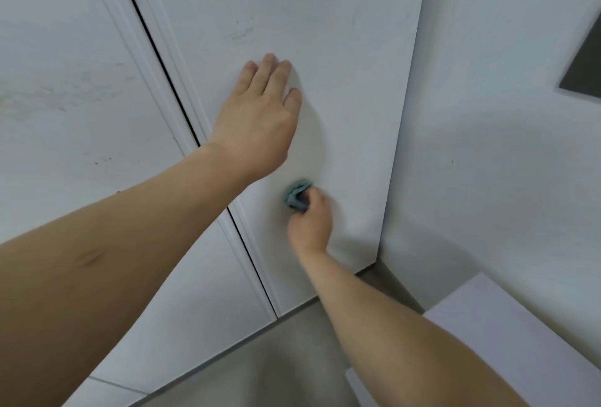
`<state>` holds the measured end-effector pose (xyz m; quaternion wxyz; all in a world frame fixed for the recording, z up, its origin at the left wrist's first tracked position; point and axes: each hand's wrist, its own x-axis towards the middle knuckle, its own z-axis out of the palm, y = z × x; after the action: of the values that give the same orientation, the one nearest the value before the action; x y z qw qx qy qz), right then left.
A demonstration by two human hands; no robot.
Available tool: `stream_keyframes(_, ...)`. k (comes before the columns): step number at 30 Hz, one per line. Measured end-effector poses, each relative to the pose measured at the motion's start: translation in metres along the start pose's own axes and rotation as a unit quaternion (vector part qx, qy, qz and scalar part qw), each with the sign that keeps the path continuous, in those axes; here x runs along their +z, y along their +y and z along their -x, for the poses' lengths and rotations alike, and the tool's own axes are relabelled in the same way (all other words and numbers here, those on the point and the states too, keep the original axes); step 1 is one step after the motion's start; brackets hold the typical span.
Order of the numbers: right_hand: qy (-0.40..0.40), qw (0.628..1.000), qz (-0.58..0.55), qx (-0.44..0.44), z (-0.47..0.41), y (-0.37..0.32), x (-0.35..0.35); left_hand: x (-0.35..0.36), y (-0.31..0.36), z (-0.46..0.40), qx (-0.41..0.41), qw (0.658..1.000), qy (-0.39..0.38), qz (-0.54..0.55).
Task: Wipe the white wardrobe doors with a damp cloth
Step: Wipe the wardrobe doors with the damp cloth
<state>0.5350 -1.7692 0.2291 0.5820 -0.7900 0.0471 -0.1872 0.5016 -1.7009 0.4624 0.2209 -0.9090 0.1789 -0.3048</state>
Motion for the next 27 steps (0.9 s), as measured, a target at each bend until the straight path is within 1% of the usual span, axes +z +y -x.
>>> stream_keyframes(2,-0.059,0.998,-0.026,0.011,0.030,-0.017,0.014,0.002,-0.003,0.007,0.012,0.999,0.008,0.028)
stream_keyframes(4,-0.152,0.987,-0.055,-0.002,0.050,-0.032,0.021,0.002,-0.005,0.017,0.021,0.999,0.008,0.042)
stream_keyframes(6,-0.244,0.968,-0.059,0.014,0.058,-0.044,0.018,0.000,-0.008,0.025,0.017,0.999,-0.019,0.046)
stream_keyframes(7,-0.280,0.956,-0.080,0.040,0.059,-0.049,0.013,-0.003,-0.010,0.029,0.011,0.998,-0.041,0.048)
stream_keyframes(8,-0.302,0.943,-0.121,0.073,0.059,-0.053,0.004,-0.006,-0.011,0.032,0.003,0.997,-0.063,0.051)
stream_keyframes(10,-0.307,0.922,-0.196,0.131,0.049,-0.057,-0.017,-0.013,-0.015,0.034,-0.010,0.989,-0.122,0.080)
stream_keyframes(12,-0.303,0.902,-0.259,0.166,0.032,-0.058,-0.038,-0.020,-0.014,0.038,-0.019,0.966,-0.218,0.140)
stream_keyframes(14,-0.329,0.871,-0.315,0.184,0.020,-0.059,-0.057,-0.022,-0.007,0.042,-0.028,0.922,-0.317,0.219)
stream_keyframes(15,-0.342,0.860,-0.327,0.191,0.016,-0.060,-0.066,-0.022,-0.002,0.043,-0.033,0.899,-0.355,0.256)
stream_keyframes(17,-0.367,0.845,-0.332,0.201,0.009,-0.066,-0.082,-0.019,0.007,0.044,-0.041,0.863,-0.388,0.321)
stream_keyframes(18,-0.378,0.840,-0.331,0.202,0.007,-0.069,-0.091,-0.017,0.011,0.044,-0.050,0.856,-0.385,0.342)
stream_keyframes(20,-0.395,0.841,-0.318,0.192,0.003,-0.069,-0.102,-0.011,0.019,0.042,-0.070,0.863,-0.358,0.348)
stream_keyframes(23,-0.393,0.861,-0.288,0.149,0.002,-0.070,-0.115,0.000,0.026,0.041,-0.091,0.879,-0.332,0.331)
stream_keyframes(25,-0.364,0.893,-0.253,0.077,0.004,-0.071,-0.121,0.006,0.026,0.042,-0.118,0.870,-0.324,0.351)
stream_keyframes(27,-0.309,0.935,-0.172,-0.005,0.002,-0.067,-0.120,0.009,0.024,0.044,-0.141,0.854,-0.306,0.398)
